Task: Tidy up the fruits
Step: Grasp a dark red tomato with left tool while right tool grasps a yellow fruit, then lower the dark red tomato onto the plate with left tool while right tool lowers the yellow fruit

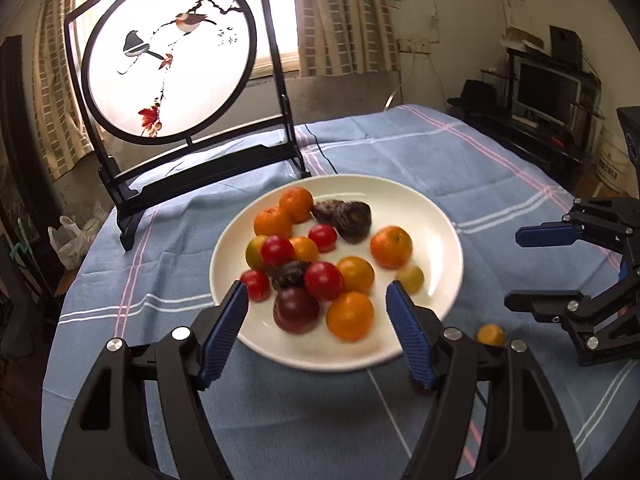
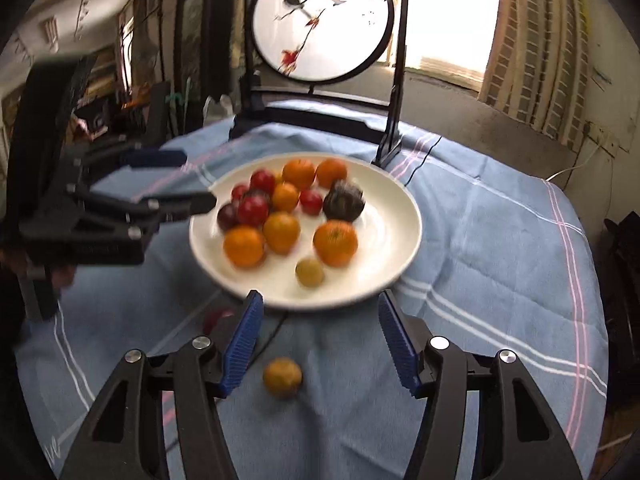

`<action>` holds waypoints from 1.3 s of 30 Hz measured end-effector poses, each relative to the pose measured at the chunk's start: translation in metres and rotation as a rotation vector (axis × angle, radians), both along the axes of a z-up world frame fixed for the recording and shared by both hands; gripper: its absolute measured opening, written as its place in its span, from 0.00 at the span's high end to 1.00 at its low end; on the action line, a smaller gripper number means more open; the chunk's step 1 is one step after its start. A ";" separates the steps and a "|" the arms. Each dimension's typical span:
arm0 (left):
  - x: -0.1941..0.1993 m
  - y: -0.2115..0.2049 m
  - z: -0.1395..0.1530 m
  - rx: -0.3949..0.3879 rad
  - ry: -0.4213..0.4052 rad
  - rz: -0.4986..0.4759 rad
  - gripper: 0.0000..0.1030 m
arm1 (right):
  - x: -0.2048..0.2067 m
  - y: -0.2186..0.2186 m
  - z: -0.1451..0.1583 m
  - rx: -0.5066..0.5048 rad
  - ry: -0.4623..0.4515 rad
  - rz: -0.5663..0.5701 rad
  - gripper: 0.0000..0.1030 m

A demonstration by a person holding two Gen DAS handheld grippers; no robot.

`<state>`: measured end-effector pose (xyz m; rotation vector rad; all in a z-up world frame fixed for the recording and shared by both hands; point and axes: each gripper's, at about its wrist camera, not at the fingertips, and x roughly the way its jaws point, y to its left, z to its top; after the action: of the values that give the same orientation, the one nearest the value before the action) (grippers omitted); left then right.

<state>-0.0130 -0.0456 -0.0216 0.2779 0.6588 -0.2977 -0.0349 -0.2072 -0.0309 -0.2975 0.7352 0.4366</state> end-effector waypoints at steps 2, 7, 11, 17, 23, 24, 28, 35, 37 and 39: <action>-0.015 -0.005 -0.009 0.024 0.013 -0.029 0.33 | -0.015 0.002 -0.016 -0.049 0.043 0.026 0.50; -0.035 -0.020 -0.031 0.027 0.081 -0.082 0.33 | -0.021 0.011 -0.037 -0.057 0.088 0.058 0.60; -0.038 -0.034 -0.045 0.048 0.114 -0.117 0.32 | -0.009 0.016 -0.045 -0.070 0.119 0.051 0.67; -0.028 -0.047 -0.060 0.054 0.169 -0.126 0.32 | -0.006 0.010 -0.053 -0.041 0.135 0.040 0.74; -0.014 -0.055 -0.065 -0.016 0.218 -0.133 0.55 | -0.011 -0.018 -0.031 0.053 0.087 -0.012 0.74; -0.014 -0.058 -0.065 -0.024 0.224 -0.139 0.58 | -0.011 -0.020 -0.031 0.068 0.089 -0.014 0.74; -0.020 -0.065 -0.066 0.018 0.195 -0.147 0.61 | -0.008 -0.018 -0.032 0.062 0.091 -0.012 0.74; -0.030 -0.052 -0.053 -0.009 0.184 -0.141 0.61 | -0.013 -0.015 -0.027 0.086 0.082 -0.008 0.74; -0.034 -0.046 -0.044 -0.007 0.162 -0.131 0.61 | -0.016 -0.014 -0.023 0.102 0.076 -0.003 0.74; -0.036 -0.040 -0.033 -0.008 0.125 -0.116 0.62 | -0.018 -0.011 -0.018 0.121 0.070 0.008 0.74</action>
<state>-0.0485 -0.0852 -0.0543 0.2919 0.7661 -0.4310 -0.0528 -0.2186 -0.0489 -0.1724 0.7724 0.4993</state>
